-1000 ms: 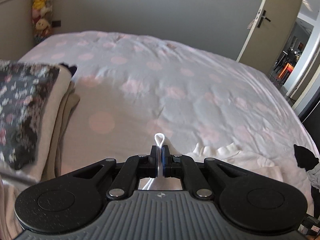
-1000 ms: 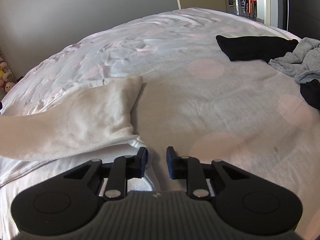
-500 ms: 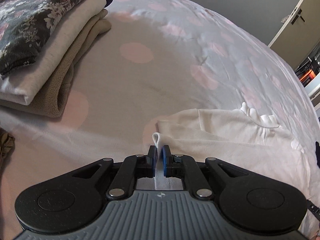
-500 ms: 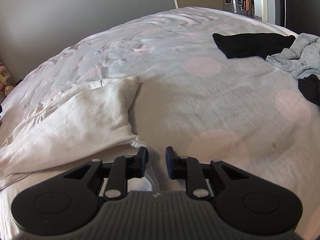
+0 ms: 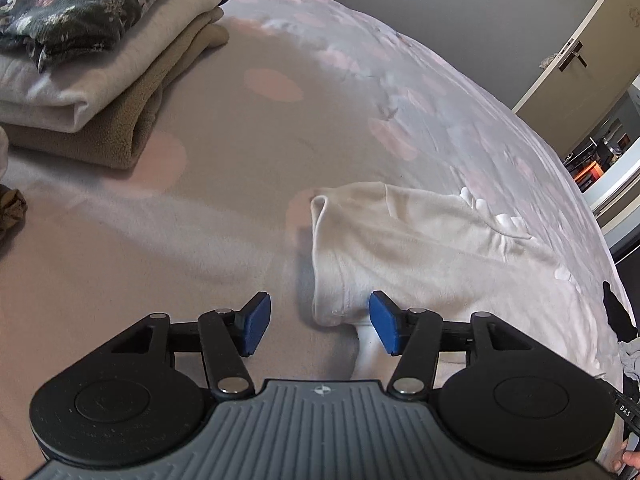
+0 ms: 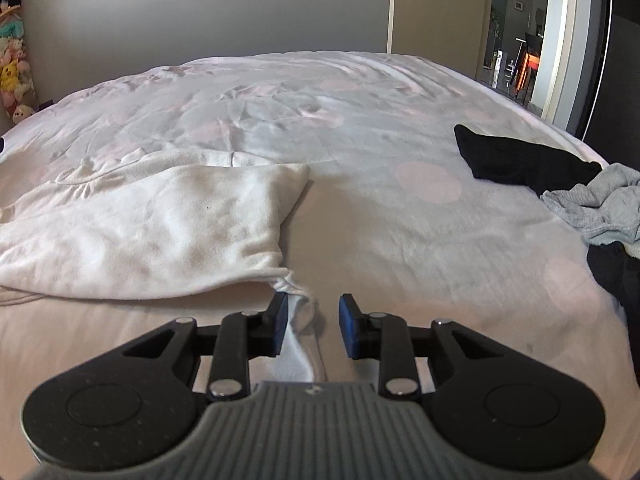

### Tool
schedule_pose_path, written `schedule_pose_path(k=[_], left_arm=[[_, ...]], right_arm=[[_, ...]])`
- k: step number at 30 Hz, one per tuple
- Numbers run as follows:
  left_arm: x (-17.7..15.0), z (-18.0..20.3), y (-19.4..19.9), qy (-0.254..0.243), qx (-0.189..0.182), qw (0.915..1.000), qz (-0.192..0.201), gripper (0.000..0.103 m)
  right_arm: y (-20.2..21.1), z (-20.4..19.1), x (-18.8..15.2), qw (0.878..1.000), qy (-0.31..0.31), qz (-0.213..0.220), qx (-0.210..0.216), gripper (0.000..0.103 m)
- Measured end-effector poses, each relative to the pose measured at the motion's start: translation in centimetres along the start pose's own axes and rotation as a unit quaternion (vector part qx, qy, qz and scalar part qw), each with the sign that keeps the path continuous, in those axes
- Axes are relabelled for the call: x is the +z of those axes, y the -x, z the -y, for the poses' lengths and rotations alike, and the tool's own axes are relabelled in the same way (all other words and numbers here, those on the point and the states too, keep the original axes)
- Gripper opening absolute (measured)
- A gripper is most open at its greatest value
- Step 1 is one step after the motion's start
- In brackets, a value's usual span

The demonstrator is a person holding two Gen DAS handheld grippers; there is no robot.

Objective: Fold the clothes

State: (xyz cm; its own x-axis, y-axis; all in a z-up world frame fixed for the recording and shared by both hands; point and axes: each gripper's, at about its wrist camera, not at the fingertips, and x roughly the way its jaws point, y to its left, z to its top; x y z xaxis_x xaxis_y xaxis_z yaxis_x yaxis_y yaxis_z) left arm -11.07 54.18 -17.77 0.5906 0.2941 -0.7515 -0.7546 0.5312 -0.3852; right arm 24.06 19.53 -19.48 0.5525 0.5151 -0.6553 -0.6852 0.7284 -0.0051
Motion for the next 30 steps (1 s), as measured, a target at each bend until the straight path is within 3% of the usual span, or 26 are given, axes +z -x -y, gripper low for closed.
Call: schedule_pose_path(k=[2,4,6,8,9,13,16,20,23,26,28,30], left_arm=[[-0.2,0.2,-0.2,-0.001,-0.012,0.9999,0.005,0.046],[-0.1,0.4,-0.3,0.0,-0.029,0.9995,0.009,0.029],[0.2,0.9,0.0,-0.005,-0.024,0.9996,0.016,0.012],[0.6,1.3,0.8,-0.016,-0.031,0.9992,0.019,0.008],[0.9,1.5,1.3,-0.021,-0.037,0.9989,0.019,0.007],[1.7,2.5,3.5,-0.044,-0.042,0.9981,0.009,0.007],[1.9,2.7,4.5,-0.071,-0.023,0.9972,-0.005,0.007],[0.8,1.8,2.7,-0.089,0.023,0.9941,-0.057,0.007],[-0.5,0.6,0.8,-0.073,0.029,0.9929,-0.09,0.007],[-0.7,0.0,0.5,-0.043,0.021,0.995,-0.087,0.01],[-0.4,0.0,0.7,-0.04,0.02,0.9947,-0.093,0.019],[0.2,0.1,1.2,-0.045,0.022,0.9943,-0.094,0.034]], right_arm=[[-0.2,-0.1,0.0,1.0,0.004,0.005,0.004,0.033],[-0.2,-0.4,-0.1,1.0,0.013,0.012,0.012,0.033],[-0.3,-0.7,-0.1,1.0,0.02,0.016,0.018,0.032],[-0.4,-0.5,0.0,1.0,0.012,0.013,0.021,0.016],[-0.5,-0.2,0.1,1.0,0.002,0.011,0.023,0.015],[-0.6,0.9,0.2,0.999,-0.037,0.006,0.019,0.013],[-0.7,1.6,0.1,0.998,-0.06,0.0,0.016,0.012],[-1.0,1.8,0.1,0.998,-0.066,-0.007,0.008,0.012],[-1.2,2.0,0.0,0.997,-0.07,-0.012,0.008,0.012],[-1.0,2.3,0.0,0.997,-0.078,-0.015,0.011,0.013],[-0.7,2.4,0.0,0.996,-0.084,-0.019,0.012,0.019],[-0.3,2.5,0.0,0.996,-0.089,-0.02,0.012,0.029]])
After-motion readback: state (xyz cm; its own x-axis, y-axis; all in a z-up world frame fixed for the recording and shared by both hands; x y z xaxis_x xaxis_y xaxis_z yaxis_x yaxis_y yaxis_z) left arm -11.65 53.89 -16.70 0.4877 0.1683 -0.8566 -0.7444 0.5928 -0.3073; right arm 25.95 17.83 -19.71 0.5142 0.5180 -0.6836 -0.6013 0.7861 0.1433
